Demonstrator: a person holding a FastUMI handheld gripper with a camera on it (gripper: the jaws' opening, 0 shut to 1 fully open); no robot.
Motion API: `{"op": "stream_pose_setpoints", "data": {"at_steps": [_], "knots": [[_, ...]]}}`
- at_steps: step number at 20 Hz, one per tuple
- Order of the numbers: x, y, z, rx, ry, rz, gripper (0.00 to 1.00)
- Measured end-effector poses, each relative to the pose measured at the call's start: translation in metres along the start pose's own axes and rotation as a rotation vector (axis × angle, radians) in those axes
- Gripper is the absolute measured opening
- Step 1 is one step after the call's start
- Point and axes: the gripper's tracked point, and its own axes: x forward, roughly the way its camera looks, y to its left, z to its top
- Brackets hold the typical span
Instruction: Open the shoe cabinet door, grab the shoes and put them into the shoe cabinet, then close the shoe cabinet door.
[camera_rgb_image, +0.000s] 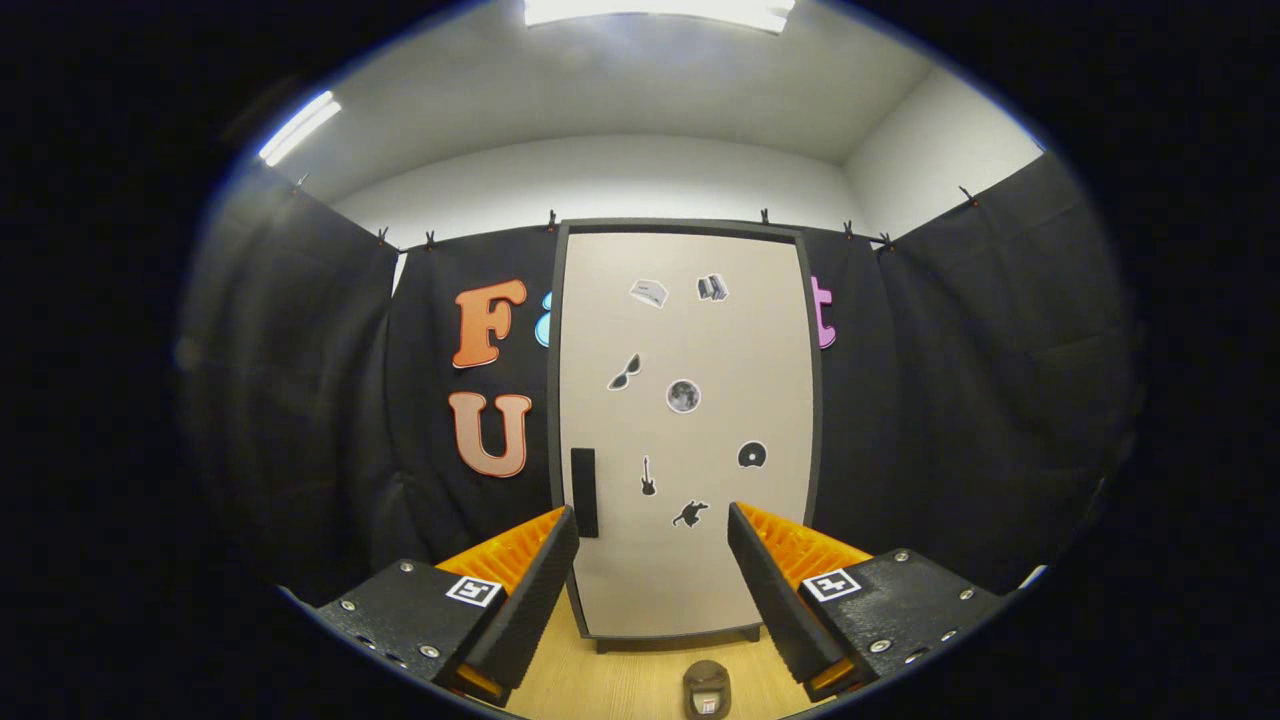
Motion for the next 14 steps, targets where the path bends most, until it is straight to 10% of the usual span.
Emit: {"op": "stream_pose_setpoints", "data": {"at_steps": [14], "knots": [[0.119, 0.059, -0.037, -0.006, 0.013, 0.081, 0.94]]}}
